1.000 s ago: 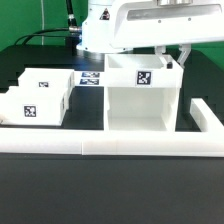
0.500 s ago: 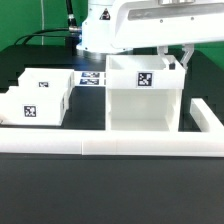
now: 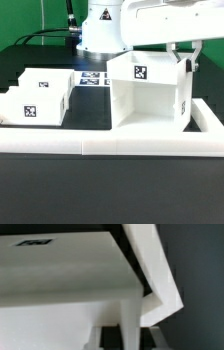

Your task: Assemble drawer

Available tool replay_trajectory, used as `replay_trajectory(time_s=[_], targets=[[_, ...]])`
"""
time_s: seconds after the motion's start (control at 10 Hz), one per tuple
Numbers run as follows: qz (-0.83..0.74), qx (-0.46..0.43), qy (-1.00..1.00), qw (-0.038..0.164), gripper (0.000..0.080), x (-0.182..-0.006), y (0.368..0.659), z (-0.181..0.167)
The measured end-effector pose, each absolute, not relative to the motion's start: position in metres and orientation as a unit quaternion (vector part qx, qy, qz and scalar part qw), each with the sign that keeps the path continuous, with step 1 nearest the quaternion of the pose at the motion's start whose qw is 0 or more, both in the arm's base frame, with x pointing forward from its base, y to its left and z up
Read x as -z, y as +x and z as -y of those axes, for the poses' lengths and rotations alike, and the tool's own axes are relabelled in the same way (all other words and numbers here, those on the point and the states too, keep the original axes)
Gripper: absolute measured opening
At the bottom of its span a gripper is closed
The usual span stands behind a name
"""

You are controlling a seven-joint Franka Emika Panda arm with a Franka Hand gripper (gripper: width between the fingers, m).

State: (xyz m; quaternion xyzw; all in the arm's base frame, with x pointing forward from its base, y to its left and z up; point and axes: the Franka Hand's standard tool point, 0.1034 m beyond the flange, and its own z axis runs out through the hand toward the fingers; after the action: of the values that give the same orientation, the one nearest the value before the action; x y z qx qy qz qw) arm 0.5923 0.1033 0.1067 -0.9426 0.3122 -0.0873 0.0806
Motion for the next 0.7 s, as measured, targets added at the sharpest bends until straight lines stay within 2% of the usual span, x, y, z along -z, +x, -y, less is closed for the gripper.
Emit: replay_trajectory(time_s=[0.2, 0.7], targets=[[-0.346, 0.113, -0.927, 0.090, 0.0043, -0.1074, 0.5995, -0.0945], [-0.493, 0.079, -0.858, 0.124, 0.0045, -0.1139, 0.5968, -0.1002]])
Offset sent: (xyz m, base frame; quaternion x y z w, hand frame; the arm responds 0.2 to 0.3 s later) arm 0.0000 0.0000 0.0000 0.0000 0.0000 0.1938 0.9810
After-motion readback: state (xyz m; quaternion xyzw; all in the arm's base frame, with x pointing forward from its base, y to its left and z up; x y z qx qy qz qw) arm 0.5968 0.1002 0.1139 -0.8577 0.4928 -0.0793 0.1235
